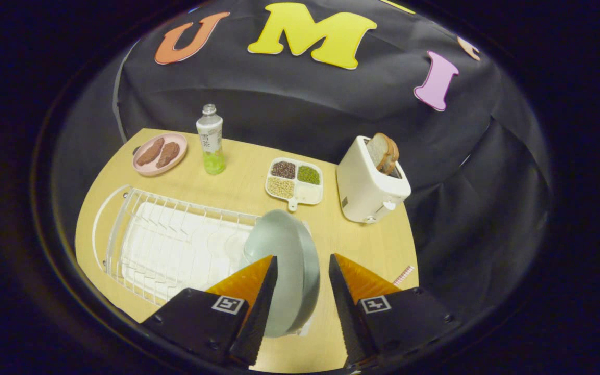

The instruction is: Take the plate from the dish rack, then take the spoon from the basket and place it into the plate.

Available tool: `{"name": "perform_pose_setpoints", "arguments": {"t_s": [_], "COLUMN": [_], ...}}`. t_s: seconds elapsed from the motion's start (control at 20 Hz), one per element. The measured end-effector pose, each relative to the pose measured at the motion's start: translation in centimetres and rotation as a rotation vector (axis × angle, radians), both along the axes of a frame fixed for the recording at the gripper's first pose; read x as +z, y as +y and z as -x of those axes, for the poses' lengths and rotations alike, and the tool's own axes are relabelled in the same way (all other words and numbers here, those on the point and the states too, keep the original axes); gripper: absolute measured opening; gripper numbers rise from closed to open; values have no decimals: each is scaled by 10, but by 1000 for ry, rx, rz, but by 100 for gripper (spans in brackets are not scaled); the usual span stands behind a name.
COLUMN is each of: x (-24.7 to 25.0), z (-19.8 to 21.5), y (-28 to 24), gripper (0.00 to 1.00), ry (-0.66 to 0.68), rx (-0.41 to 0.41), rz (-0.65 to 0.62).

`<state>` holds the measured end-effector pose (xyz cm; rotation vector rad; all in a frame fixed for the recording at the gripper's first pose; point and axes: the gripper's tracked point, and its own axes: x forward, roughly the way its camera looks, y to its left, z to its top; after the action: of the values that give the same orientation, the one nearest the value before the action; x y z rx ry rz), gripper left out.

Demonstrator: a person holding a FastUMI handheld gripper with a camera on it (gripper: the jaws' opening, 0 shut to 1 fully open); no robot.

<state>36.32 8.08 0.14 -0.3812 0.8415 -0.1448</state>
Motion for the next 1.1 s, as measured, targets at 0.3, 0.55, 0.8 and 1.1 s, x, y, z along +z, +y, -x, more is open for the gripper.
{"name": "perform_pose_setpoints", "arguments": {"t_s": [0.3, 0.55, 0.8, 1.1], "x": [-1, 0, 4, 7], "z": [-4, 4, 18, 28], "y": [-19, -14, 11, 28], "gripper": [33, 14, 13, 13], "ry": [101, 89, 19, -70], "rx": [-112, -217, -254, -311], "rz": [84, 92, 236, 321]}}
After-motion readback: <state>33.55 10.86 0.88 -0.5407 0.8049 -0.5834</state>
